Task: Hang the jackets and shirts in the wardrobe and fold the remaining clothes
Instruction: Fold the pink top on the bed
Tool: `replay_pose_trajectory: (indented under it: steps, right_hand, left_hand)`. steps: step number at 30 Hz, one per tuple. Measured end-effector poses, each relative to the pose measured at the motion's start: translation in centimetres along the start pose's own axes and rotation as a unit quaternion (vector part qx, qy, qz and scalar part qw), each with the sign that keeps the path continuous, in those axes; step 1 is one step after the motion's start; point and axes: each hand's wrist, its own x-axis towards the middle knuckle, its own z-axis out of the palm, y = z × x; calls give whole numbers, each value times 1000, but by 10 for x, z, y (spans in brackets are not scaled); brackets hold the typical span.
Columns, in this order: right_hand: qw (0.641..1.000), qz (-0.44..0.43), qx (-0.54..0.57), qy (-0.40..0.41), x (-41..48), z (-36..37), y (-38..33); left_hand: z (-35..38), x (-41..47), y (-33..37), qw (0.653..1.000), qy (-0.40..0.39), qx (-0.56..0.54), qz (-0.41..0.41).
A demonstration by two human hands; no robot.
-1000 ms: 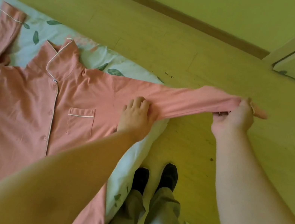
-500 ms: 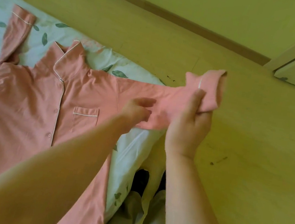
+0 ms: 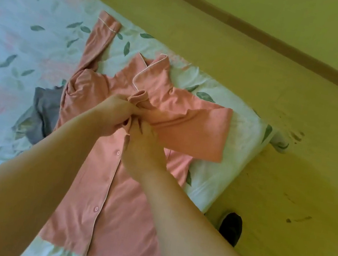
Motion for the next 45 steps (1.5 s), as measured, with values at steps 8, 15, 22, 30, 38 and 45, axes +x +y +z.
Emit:
replay_pose_trajectory:
  steps: [8, 15, 22, 30, 38, 45]
  right_hand:
    - [987, 57, -97, -113, -13, 32, 42]
    - [975, 79, -203, -51, -2, 38, 74]
    - [957, 96, -269, -57, 14, 51, 96]
    - [959, 66, -268, -65, 20, 50, 104]
    - [969, 147, -145, 133, 71, -25, 121]
    - [971, 169, -166, 39, 128, -66, 145]
  left_hand:
    - [-112, 56, -95, 936, 290, 137, -145]
    - [-145, 82, -142, 899, 380, 175, -132]
    - [-154, 85, -177, 878, 419, 160, -169]
    - [-150, 78, -185, 874, 427, 154, -174]
    - [-67, 50, -187, 829, 427, 360, 13]
    - [87, 7, -163, 977, 83, 180, 73]
